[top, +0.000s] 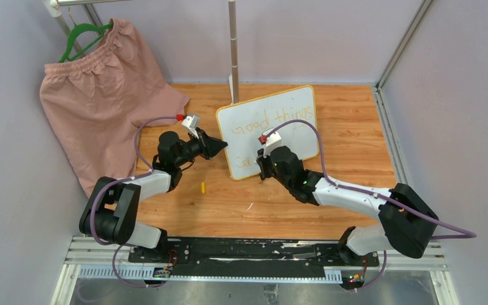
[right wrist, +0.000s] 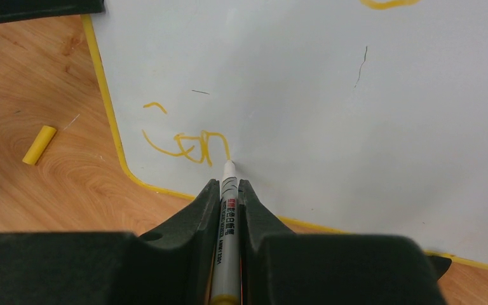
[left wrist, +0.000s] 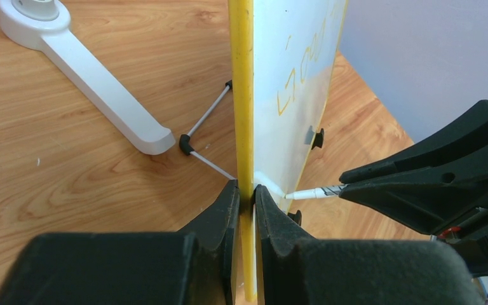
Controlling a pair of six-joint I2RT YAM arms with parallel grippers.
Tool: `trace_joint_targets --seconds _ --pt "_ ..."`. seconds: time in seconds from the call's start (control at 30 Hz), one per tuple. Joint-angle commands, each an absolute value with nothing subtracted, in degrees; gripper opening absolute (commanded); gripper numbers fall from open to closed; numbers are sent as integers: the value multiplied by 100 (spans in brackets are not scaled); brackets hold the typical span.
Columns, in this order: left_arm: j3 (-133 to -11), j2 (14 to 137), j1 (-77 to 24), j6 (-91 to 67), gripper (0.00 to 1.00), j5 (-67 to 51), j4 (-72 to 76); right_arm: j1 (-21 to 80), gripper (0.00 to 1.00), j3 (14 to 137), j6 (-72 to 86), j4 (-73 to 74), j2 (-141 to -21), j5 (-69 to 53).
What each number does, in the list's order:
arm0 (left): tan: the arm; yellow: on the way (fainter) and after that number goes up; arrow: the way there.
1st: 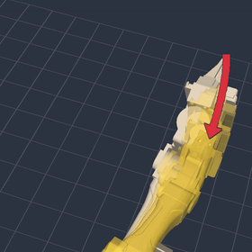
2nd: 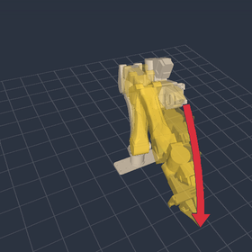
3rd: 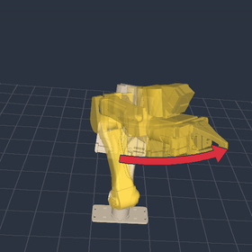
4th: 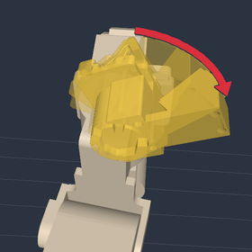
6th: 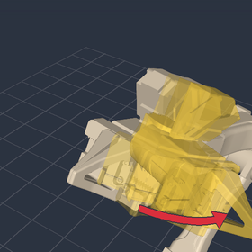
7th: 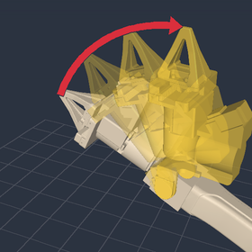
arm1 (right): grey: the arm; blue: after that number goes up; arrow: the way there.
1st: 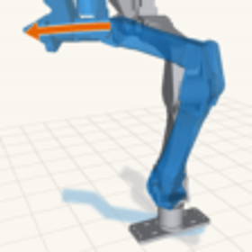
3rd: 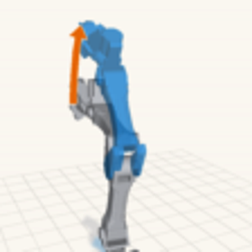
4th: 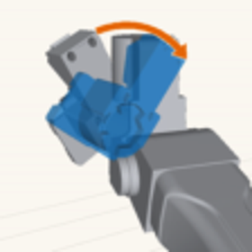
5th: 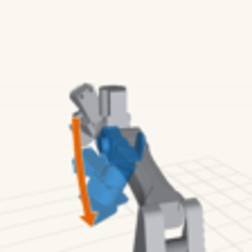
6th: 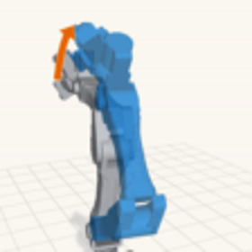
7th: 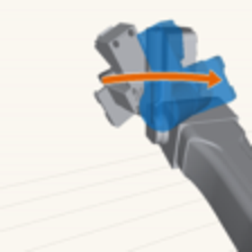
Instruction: Write a sentence on the whiteboard
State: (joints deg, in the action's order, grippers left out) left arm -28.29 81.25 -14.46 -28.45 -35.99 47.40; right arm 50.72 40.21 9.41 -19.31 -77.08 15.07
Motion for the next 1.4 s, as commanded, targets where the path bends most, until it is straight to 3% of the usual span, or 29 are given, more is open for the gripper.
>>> trace_joint_targets --seconds 0.0,1.37 --pt "-2951 8090 -1538 -2646 0 -3710 4790 4940 0 3861 993 -1787 -7708 1665" --pt "-2944 8065 -1556 -2643 0 -3709 4794 4825 0 4552 827 -1913 -7857 1647"
